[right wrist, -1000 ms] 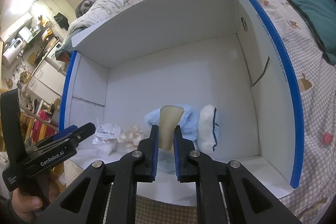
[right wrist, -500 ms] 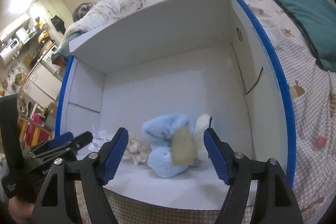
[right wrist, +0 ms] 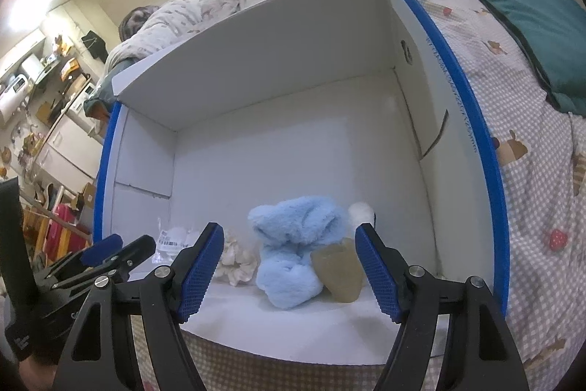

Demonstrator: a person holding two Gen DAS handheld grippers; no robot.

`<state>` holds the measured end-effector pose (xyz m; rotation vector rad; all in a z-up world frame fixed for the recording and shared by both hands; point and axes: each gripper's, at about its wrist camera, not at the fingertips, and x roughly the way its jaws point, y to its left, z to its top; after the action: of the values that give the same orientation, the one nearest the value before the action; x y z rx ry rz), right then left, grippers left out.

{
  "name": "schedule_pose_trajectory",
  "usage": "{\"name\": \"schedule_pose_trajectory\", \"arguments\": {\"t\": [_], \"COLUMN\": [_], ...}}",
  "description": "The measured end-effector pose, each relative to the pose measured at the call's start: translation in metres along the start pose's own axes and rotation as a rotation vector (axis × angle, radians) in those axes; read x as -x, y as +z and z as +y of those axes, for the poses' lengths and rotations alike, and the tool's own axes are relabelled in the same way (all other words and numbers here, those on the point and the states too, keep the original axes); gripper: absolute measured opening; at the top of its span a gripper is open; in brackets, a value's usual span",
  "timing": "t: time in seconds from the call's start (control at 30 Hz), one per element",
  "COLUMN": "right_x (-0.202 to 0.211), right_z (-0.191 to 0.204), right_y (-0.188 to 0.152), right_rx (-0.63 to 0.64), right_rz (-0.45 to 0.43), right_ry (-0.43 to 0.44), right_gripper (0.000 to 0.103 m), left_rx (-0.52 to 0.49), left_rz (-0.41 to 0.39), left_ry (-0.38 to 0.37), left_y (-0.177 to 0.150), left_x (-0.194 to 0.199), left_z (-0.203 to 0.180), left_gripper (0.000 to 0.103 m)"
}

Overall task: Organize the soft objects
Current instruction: 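Withdraw both grippers from the box toward the duvet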

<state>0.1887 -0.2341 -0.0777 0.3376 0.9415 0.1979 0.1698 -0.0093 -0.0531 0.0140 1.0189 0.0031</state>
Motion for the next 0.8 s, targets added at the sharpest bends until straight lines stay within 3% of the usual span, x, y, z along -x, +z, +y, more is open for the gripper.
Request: {"name": "schedule_pose_trajectory", "arguments": {"t": [0.13,0.67,0.8], "right_x": [0.005,0.039,0.054], "right_z": [-0.001,0.000,0.004], "right_y": [-0.003,-0.031,-0.043], "right_rx": [0.001,0.043,0.064], "right_rz": [-0.011,-0.022,-0.062], "right_ry": [-0.012,-0.060,-0.079], "right_gripper": [0.078,0.078,0.078], "left_rx": [0.025,0.009,0.041], "left_rz": [0.011,-0.043,-0.027], "left_ry": [-0.019,0.021,0.025], "left_y": [-0.003,-0.037,-0.046], "left_x": [0.008,0.048,0.050], "left_z": [0.010,0.027,0.035], "left_gripper": [0.062,0.062,0.062]}}
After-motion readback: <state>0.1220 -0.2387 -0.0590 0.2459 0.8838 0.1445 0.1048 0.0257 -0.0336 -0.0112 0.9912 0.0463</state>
